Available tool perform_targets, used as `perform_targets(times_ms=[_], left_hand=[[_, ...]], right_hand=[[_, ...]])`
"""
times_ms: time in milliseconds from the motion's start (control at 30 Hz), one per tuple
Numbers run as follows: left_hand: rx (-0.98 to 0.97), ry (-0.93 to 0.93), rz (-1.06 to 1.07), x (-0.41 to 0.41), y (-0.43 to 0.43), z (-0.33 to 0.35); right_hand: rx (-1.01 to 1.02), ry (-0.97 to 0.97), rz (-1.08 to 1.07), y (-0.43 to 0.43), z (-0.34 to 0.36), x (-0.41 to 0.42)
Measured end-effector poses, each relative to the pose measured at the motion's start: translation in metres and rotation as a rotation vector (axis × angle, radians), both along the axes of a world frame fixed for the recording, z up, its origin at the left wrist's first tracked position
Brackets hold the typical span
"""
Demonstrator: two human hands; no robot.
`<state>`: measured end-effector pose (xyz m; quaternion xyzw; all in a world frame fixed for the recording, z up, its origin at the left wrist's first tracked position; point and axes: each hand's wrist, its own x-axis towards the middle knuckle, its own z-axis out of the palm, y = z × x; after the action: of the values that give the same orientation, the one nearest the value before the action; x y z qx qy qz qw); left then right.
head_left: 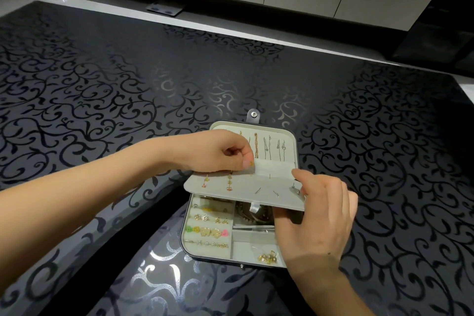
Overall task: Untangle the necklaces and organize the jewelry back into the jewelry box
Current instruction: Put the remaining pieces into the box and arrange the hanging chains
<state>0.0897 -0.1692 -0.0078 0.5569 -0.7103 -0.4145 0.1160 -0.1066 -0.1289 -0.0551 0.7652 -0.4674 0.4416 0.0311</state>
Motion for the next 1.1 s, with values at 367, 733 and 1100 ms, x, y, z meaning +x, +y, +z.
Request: perform_targets(times_ms=[367, 733, 1100], left_hand=[[-0.201, -0.166, -0.126, -0.003, -0.002, 0.011], [-0.227, -0.410, -0.326, -0.010, -0.007, 0.020], [-0.261, -0.508, -0.348, -0.015, -0.012, 0.022]], right_hand=[[-0.008, -0.005, 0.008, -0.001, 0.000, -0.001], [0.005, -0.004, 0.004, 0.001, 0.000, 0.001], [0.002, -0.007, 0.008, 0.001, -0.001, 0.002]])
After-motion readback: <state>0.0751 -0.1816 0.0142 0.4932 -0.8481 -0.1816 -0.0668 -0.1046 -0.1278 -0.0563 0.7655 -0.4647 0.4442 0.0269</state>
